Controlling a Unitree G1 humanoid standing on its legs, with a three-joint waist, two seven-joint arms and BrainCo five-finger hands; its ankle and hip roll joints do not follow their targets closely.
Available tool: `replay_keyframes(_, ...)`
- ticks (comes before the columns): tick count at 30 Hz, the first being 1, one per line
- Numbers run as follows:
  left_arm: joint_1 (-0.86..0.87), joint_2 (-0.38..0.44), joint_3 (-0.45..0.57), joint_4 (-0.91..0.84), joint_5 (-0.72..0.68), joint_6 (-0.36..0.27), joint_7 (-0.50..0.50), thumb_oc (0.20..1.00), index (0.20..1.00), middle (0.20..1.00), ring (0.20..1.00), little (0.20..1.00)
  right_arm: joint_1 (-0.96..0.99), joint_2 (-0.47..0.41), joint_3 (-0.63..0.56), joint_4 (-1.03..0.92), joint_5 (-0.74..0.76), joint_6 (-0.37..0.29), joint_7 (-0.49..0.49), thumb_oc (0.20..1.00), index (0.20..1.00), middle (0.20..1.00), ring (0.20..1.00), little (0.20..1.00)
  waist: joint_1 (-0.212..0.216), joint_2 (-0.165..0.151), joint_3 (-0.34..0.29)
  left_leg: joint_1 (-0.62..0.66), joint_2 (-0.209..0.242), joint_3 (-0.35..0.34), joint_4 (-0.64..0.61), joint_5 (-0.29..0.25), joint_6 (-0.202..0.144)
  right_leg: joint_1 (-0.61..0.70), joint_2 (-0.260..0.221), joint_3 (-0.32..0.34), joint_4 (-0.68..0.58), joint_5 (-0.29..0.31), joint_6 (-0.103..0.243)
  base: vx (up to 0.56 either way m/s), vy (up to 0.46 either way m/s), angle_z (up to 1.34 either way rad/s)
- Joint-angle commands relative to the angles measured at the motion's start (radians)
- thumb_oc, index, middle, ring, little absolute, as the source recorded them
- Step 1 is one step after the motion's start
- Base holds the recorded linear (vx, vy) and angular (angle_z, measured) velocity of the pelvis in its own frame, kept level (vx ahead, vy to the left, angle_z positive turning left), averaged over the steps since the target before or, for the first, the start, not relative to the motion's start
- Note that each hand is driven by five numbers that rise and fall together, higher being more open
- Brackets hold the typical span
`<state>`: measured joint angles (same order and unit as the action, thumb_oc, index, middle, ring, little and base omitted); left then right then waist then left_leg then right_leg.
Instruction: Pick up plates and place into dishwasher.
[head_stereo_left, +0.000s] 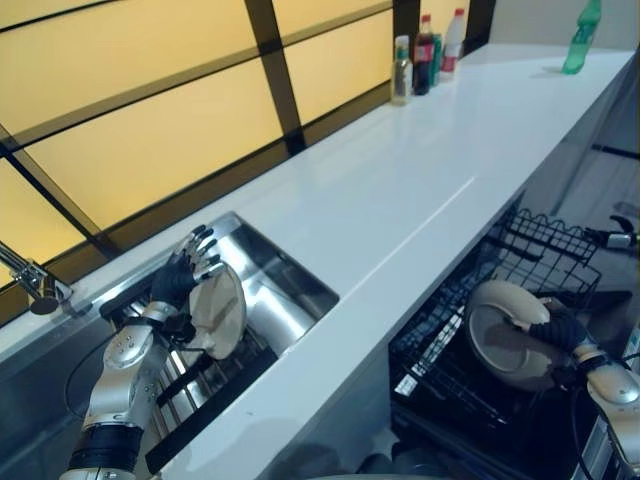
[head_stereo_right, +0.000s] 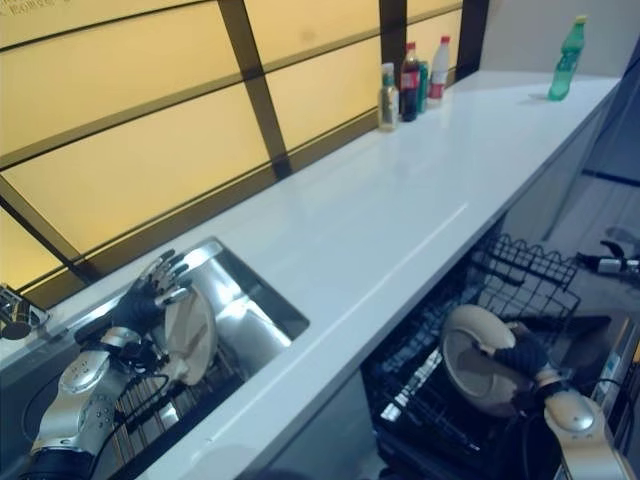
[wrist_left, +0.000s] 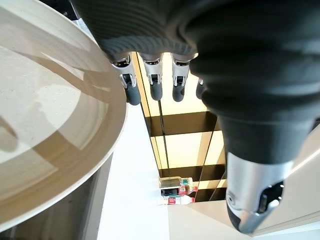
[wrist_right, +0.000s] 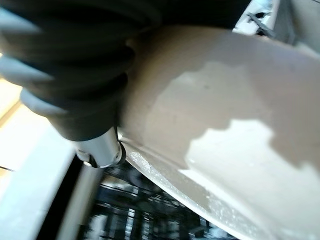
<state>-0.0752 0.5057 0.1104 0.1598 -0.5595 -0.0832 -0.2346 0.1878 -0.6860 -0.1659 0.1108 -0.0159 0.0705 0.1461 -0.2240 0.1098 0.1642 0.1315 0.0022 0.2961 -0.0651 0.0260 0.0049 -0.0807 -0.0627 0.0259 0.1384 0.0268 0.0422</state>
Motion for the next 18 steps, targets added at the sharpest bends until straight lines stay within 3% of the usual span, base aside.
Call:
replay_keyframes(1, 0.045, 0.041, 0.030, -0.015, 0.019, -0.003, 0.029, 1.000, 1.000, 1.000, 1.000, 1.000, -0.089, -0.028, 0.034, 0.033, -0.047, -0.012, -0.025, 0.200, 0.200, 0.200, 0.200, 0.200, 0.049, -0.054, 0.025, -0.065, -0.045, -0.002, 0.222, -0.194, 0.059, -0.032, -0.056, -0.001, 0.005, -0.019, 0.101, -0.01, -0.035, 0.18)
replay_keyframes(8, 0.036, 0.030, 0.001, -0.051, 0.016, -0.016, 0.072, 1.000, 1.000, 1.000, 1.000, 1.000, -0.123, -0.043, 0.090, 0.102, -0.112, 0.003, -0.035, 0.200, 0.200, 0.200, 0.200, 0.200, 0.065, -0.035, 0.075, -0.124, -0.037, -0.021, 0.257, -0.165, 0.045, -0.059, -0.061, -0.008, 0.022, -0.018, 0.092, -0.05, -0.022, 0.06)
replay_keyframes(18, -0.022, 0.061, -0.037, -0.075, 0.010, -0.015, 0.120, 1.000, 1.000, 1.000, 1.000, 1.000, -0.194, -0.066, 0.164, 0.177, -0.113, -0.014, -0.038, 0.200, 0.200, 0.200, 0.200, 0.200, 0.084, -0.043, 0.150, -0.202, -0.024, -0.042, 0.297, -0.140, 0.037, -0.103, -0.067, -0.017, 0.040, -0.006, 0.091, -0.08, -0.057, 0.02)
